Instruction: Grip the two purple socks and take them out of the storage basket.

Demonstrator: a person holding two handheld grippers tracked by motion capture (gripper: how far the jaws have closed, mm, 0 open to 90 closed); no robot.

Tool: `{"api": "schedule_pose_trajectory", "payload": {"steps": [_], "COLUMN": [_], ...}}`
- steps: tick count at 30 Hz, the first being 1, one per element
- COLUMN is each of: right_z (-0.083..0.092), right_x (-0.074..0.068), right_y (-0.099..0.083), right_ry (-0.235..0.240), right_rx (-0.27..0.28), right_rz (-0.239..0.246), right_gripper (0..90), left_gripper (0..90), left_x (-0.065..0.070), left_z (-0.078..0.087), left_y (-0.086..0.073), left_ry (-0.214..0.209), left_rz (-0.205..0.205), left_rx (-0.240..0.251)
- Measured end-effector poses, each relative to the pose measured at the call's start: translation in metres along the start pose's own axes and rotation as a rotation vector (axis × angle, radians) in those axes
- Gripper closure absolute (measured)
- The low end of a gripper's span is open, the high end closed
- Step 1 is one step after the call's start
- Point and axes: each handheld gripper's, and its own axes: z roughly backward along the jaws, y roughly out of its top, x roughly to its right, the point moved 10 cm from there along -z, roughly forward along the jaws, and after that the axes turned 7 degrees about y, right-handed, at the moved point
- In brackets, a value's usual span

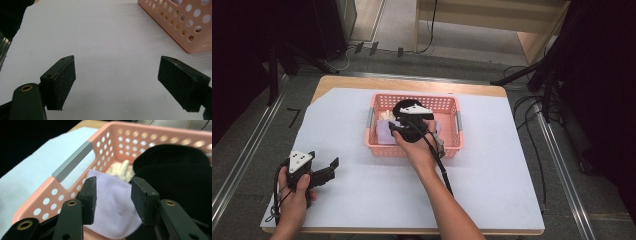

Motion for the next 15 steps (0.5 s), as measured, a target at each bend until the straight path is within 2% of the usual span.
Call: {"api": "schedule_pose_trajectory", "payload": {"steps": [3,5,8,11,13,15], "right_z": [-0.008,-0.017,-0.021,-0.027,-0.028,-0.028], "right_x": [-0.003,-0.004,-0.002,0.001,0.002,0.005], "right_y": [-0.003,-0.004,-0.005,-0.007,-0.008,-0.008], "right_ry": [-0.002,-0.018,-0.04,-0.062,-0.069,-0.078], "right_rx": [-0.023,-0.042,-0.052,-0.068,-0.088,-0.099], "right_rz": [0.002,-0.025,-0.035,-0.03,-0.056,-0.077], "right_gripper": [53.6,52.5,51.0,46.7,38.3,34.6], "left_gripper": [15.3,15.3,15.3,15.3,15.3,15.3], "left_x": [0.0,0.0,0.0,0.0,0.0,0.0], "left_z": [0.0,0.0,0.001,0.0,0.0,0.001], "left_y": [0.0,0.0,0.0,0.0,0.0,0.0], "left_ry": [0.001,0.001,-0.001,-0.001,-0.001,-0.002], "left_rz": [0.0,0.001,-0.001,0.001,0.0,-0.001], "left_rx": [0.0,0.002,0.0,0.004,0.001,0.0]}}
